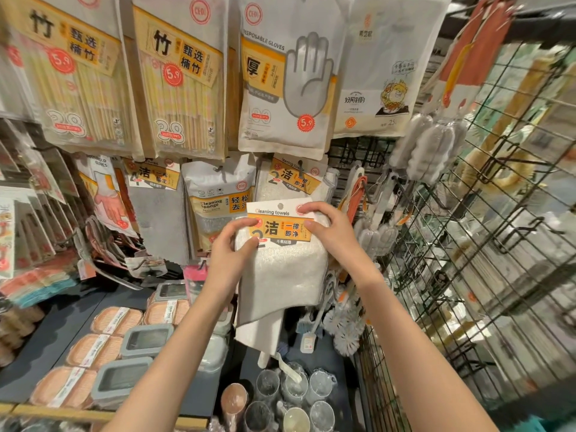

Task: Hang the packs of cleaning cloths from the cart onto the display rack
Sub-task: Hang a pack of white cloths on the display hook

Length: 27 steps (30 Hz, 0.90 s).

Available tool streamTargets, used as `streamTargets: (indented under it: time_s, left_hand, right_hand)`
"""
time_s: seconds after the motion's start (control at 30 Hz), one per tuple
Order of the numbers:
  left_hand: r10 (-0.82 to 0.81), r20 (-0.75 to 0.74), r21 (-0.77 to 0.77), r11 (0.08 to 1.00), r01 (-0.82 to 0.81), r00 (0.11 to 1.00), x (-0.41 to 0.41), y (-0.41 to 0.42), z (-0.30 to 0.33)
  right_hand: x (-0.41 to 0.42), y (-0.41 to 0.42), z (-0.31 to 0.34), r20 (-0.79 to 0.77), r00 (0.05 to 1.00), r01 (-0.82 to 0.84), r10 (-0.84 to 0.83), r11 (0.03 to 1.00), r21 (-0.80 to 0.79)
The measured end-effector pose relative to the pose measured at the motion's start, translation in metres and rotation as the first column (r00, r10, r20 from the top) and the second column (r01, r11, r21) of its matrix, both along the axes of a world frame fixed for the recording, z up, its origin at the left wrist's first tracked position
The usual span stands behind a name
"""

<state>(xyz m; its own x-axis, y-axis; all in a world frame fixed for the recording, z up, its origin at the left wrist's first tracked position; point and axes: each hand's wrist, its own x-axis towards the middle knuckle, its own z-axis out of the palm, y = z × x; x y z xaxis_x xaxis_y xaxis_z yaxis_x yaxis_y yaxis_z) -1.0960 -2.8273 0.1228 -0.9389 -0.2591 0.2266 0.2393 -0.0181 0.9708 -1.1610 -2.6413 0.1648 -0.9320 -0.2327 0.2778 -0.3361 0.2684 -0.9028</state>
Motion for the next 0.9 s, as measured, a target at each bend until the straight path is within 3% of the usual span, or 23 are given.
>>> streamTargets:
  time_s: [0.17, 0.43, 0.8, 0.9]
  left_hand:
    - [-0.086, -0.013, -0.134, 0.987, 0.083, 0.996, -0.026, 0.007, 0.023]
    - [-0.087, -0.020, -0.191, 0.978, 0.082, 0.996, -0.059, 0.013, 0.033]
    - [-0.119, 0.068, -0.270, 0.954, 0.133, 0.991, -0.080, 0.016, 0.031]
    - [-0.126, 0.114, -0.226, 0.963, 0.149, 0.985, -0.088, 0.017, 0.034]
  right_hand:
    - [-0.011, 0.010, 0.014, -0.077, 0.992, 0.099, -0.105, 0.993, -0.067]
    - [-0.034, 0.009, 0.017, -0.130, 0.970, 0.197, -0.206, 0.977, -0.082]
    - [-0.056, 0.008, 0.001, -0.050, 0.982, 0.185, -0.183, 0.982, 0.039]
    - [-0.061, 0.007, 0.003, -0.006, 0.987, 0.160, -0.160, 0.985, 0.062]
